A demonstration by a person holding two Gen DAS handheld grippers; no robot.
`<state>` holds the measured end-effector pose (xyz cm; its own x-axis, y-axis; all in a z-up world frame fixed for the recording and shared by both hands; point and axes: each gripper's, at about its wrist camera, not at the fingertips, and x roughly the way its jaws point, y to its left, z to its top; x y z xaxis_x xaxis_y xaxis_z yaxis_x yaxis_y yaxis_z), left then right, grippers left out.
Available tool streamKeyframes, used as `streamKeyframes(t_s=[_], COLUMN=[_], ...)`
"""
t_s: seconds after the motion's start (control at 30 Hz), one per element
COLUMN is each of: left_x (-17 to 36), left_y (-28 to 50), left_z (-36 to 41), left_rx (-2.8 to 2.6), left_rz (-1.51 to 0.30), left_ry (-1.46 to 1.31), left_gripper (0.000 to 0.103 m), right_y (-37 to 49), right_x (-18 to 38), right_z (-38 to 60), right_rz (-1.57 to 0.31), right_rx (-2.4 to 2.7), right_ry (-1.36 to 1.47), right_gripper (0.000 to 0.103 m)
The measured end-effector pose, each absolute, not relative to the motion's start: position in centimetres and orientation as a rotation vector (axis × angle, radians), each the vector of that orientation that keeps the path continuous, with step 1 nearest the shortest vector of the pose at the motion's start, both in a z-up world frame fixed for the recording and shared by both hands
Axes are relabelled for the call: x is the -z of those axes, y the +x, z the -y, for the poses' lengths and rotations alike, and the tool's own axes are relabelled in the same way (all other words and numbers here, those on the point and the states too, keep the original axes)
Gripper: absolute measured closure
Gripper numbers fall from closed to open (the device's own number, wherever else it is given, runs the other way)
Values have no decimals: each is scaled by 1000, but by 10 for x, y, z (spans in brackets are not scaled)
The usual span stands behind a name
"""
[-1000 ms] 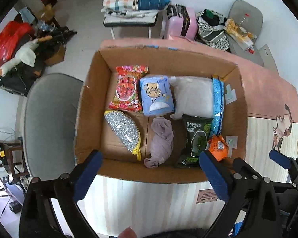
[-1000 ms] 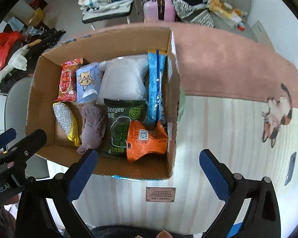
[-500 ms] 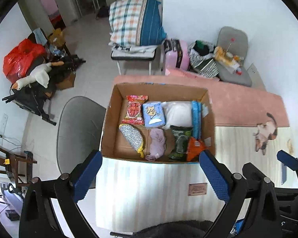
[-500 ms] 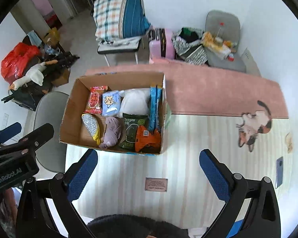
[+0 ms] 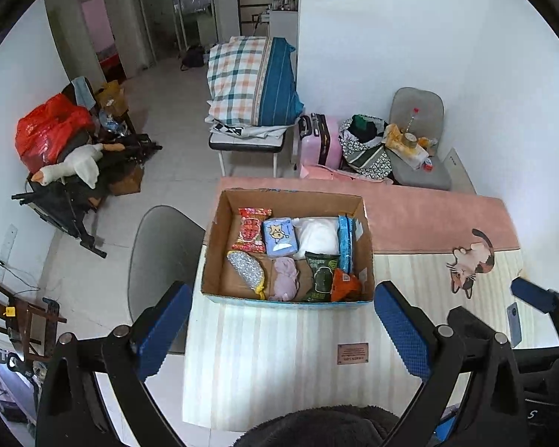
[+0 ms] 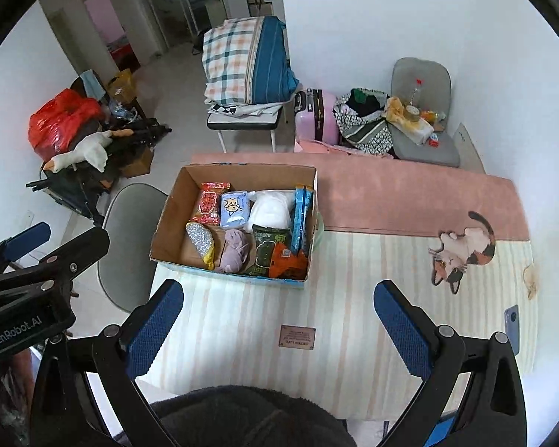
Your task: Organize soft objects
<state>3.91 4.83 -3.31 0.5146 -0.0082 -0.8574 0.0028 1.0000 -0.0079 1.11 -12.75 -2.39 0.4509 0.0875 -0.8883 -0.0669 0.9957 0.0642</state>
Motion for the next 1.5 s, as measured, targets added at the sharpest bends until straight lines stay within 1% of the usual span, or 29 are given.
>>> streamKeyframes(t_s=[0.27,0.33,0.47,1.5], left_x=[34,37,38,37], left_y=[39,41,45,49], left_z=[-49,-49,-54,-58], left_rx=[-12,-22,-41,-51], left_rz=[-1014,-1010,-1004,-1000], left_ry=[-12,-13,-19,-5], left_gripper=[3,0,0,0], right_y=[20,24,30,28], right_x=[18,17,16,22], right_z=[133,134,133,133], right_rz=[-1050,-1040,-1029,-1030], right_rx=[-26,-8,7,34], right_ry=[11,5,-7,-35], right_gripper=[0,0,0,0])
